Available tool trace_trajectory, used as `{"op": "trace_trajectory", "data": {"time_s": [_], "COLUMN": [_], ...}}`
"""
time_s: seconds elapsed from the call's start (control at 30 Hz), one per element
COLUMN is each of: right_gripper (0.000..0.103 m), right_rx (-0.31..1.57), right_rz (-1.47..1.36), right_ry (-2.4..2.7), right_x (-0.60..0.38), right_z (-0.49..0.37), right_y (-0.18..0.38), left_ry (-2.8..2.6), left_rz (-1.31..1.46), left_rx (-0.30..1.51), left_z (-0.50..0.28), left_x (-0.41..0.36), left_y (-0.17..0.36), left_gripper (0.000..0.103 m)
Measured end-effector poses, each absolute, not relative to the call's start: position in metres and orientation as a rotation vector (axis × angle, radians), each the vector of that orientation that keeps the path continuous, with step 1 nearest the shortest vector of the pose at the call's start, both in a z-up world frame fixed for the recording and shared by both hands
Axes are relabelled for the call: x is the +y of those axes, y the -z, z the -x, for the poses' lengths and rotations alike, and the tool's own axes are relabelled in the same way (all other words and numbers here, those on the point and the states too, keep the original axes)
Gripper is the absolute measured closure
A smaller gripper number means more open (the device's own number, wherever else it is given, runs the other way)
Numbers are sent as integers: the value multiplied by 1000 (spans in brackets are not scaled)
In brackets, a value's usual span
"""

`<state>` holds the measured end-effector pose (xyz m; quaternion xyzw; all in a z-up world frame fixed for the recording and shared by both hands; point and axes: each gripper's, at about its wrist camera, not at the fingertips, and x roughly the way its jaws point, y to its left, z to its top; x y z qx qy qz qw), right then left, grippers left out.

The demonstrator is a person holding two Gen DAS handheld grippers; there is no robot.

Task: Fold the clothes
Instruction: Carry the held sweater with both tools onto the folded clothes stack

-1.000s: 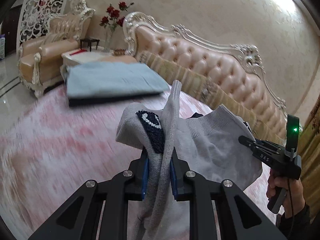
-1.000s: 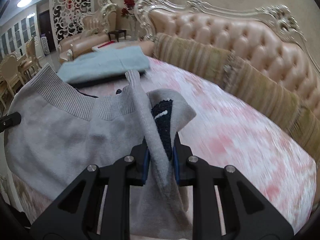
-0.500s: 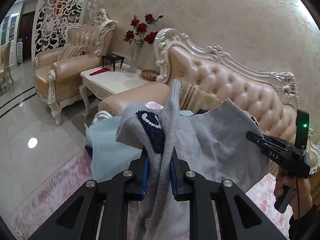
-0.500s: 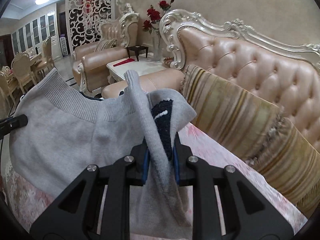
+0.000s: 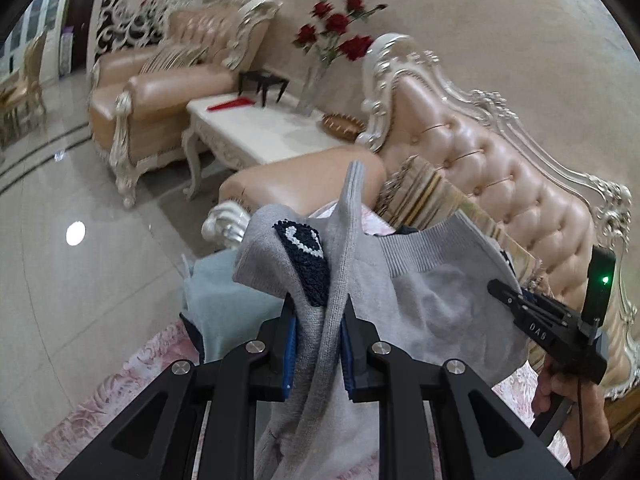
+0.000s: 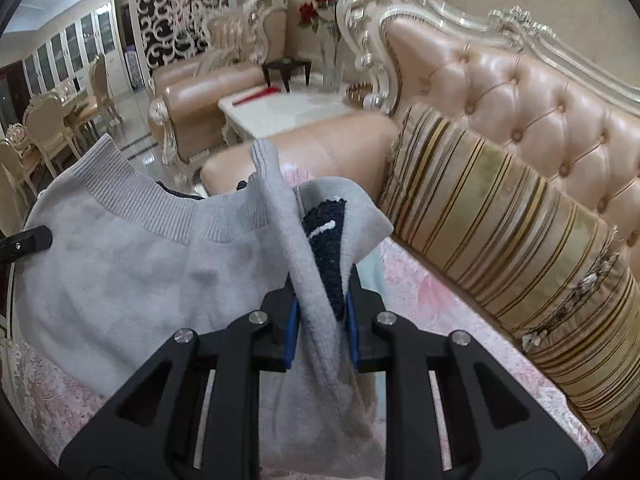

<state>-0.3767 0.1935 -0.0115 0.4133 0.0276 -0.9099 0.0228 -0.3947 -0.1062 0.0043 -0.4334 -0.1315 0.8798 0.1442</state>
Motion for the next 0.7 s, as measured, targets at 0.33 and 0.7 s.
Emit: {"op": "trace_trajectory", "data": {"time_s": [0.33,0.7], "right_gripper": [80,75], "right_rx": [131,137], "right_rz": [-1412,-1375], "right_ry": [2795,2764], "right_x": [209,218], "right_z": [406,413], "right_y": [53,63], "left_ry": [-2495,-2497], "left_rz": [1379,1316], "left_rx": [-455,-496], "left_z": [418,408], "left_x": [-130,-137], "left_y": [54,63], "left_gripper": [83,83]}}
